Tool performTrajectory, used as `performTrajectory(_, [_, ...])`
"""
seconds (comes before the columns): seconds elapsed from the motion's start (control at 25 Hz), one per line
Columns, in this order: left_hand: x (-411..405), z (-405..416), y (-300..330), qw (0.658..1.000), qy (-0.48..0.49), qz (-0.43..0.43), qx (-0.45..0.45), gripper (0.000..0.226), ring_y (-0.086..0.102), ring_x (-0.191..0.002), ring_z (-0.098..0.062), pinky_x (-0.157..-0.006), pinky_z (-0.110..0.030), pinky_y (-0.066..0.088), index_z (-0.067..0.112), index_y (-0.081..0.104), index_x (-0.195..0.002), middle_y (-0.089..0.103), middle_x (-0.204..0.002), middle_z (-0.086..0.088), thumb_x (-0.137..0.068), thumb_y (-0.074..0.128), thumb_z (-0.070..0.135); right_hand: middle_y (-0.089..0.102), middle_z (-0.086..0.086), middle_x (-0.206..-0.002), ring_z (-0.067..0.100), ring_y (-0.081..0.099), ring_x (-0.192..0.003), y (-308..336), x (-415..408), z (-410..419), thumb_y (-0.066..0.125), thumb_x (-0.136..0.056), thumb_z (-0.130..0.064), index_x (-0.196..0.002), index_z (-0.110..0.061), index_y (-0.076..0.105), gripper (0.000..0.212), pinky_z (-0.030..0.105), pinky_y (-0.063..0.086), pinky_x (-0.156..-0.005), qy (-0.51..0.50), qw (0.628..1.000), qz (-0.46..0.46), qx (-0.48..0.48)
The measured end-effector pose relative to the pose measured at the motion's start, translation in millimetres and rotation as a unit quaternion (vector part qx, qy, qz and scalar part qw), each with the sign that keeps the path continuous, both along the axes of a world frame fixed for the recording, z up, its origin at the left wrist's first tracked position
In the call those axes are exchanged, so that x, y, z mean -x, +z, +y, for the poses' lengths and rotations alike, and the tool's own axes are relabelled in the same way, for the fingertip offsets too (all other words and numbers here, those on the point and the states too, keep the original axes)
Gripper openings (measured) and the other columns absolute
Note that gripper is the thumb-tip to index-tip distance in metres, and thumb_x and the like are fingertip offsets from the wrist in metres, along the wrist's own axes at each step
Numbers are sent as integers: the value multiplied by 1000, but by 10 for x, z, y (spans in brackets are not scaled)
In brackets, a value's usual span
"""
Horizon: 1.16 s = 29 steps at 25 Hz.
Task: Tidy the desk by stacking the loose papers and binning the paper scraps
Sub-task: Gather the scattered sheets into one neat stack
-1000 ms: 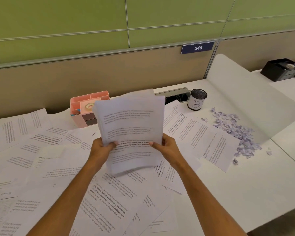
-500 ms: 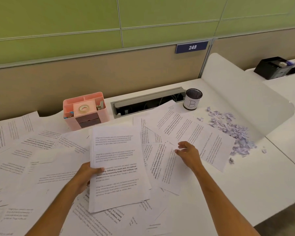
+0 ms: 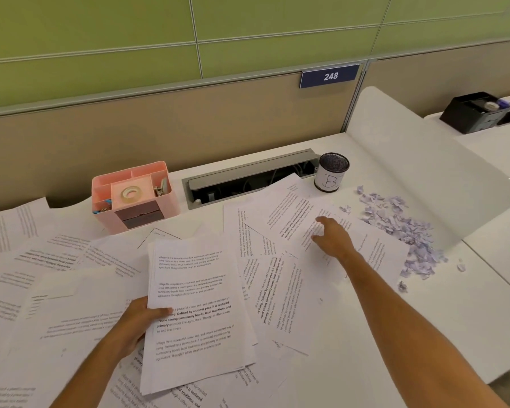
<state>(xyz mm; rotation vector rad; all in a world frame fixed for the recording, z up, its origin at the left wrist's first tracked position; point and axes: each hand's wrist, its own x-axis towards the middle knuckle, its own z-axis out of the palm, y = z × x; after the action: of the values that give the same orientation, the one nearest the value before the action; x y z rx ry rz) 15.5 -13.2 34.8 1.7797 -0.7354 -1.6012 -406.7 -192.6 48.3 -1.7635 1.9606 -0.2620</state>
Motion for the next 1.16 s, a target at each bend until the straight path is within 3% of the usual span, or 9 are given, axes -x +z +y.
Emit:
performTrajectory(0.24, [-50,-111,-11,999,34,-14,-16,33,72,-93,-33,-77,-43,57,12,66,-116,75,-102,-11,-84,72,12,33,13,-153,33,35,-138,10,2,-671,64,-87,-46,-148,-9,27,81,50,30,-112,38,991,126,-33])
performTrajectory(0.4, [-48,-156,-7,998,58,-23,-30,24,72,-87,-35,-75,-44,57,10,67,-110,76,-95,-13,-86,69,12,28,14,-155,33,27,-142,-61,47,-966,65,-79,-60,-149,-9,21,97,53,24,-114,31,985,160,-54])
performTrajectory(0.6, [-44,-167,-2,997,62,-27,-36,25,72,-89,-35,-77,-44,57,10,68,-110,76,-96,-13,-86,70,13,37,14,-149,33,30,-140,-138,49,-1053,67,-71,-69,-148,-7,21,109,53,22,-114,36,975,209,-71])
performTrajectory(0.76, [0,-175,8,997,67,-22,-28,26,72,-91,-35,-76,-42,57,10,67,-111,76,-98,-12,-86,70,13,49,13,-138,32,43,-130,-101,0,-999,71,-68,-66,-141,-7,34,101,51,27,-111,33,970,238,-31])
performTrajectory(0.84, [30,-166,12,997,71,-20,-21,26,71,-92,-34,-77,-42,56,10,67,-111,76,-99,-12,-85,70,11,57,10,-127,30,52,-119,-58,-23,-962,76,-68,-59,-131,-9,44,87,48,36,-105,23,974,226,-25])
performTrajectory(1.0, [60,-124,29,997,73,-21,-9,27,71,-93,-34,-79,-43,57,11,67,-112,75,-100,-12,-85,70,9,64,6,-106,25,60,-91,133,-61,-843,78,-73,-41,-108,-12,53,52,39,51,-83,-9,989,136,-55])
performTrajectory(1.16, [81,-61,17,996,82,-22,3,27,71,-91,-33,-72,-39,57,11,67,-110,75,-100,-12,-84,70,3,65,8,-104,27,63,-93,364,-56,-769,76,-74,-26,-109,-13,57,42,38,54,-80,-8,996,56,-63])
